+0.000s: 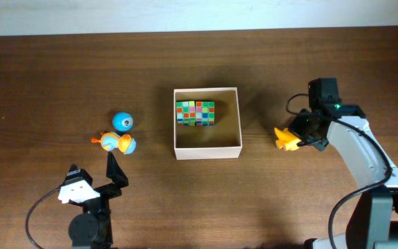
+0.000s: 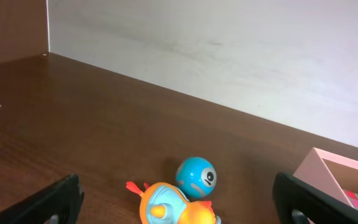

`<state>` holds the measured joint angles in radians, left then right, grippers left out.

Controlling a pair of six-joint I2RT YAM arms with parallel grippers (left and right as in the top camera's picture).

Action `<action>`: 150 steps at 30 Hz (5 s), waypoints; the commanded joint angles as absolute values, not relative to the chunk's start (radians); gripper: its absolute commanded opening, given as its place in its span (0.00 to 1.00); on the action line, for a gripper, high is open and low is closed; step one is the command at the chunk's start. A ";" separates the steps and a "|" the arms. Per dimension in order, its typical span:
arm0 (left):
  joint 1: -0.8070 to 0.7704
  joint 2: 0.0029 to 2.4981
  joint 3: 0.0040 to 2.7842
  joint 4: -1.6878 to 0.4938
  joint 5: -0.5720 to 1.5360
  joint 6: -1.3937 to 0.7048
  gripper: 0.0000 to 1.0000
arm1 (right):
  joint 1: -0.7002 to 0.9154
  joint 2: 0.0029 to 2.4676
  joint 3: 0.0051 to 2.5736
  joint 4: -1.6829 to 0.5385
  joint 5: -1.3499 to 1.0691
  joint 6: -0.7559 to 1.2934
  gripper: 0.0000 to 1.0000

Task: Pack container
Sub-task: 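Lower the right gripper onto the orange dinosaur toy and close, then lift the dinosaur and carry it left into the box, then release the dinosaur in the box and raise the right gripper away, then move the left gripper forward and lower it over the duck toy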

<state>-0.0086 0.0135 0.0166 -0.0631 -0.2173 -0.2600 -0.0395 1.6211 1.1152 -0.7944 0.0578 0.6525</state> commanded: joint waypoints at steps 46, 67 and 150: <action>-0.004 0.006 0.010 -0.061 -0.224 -0.245 0.99 | 0.622 1.599 1.615 -1.059 0.120 0.959 0.04; -0.004 0.006 0.010 -0.061 -0.224 -0.245 0.99 | 0.688 1.821 1.615 -0.946 0.173 1.194 0.04; -0.003 0.359 0.563 -0.409 -0.022 -0.119 0.99 | -0.061 1.774 1.542 -1.160 0.116 0.524 0.99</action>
<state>-0.0086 0.2142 0.3447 -0.3393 -0.0330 -0.1867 -0.0566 1.7817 1.5444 -1.1671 0.1211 0.5411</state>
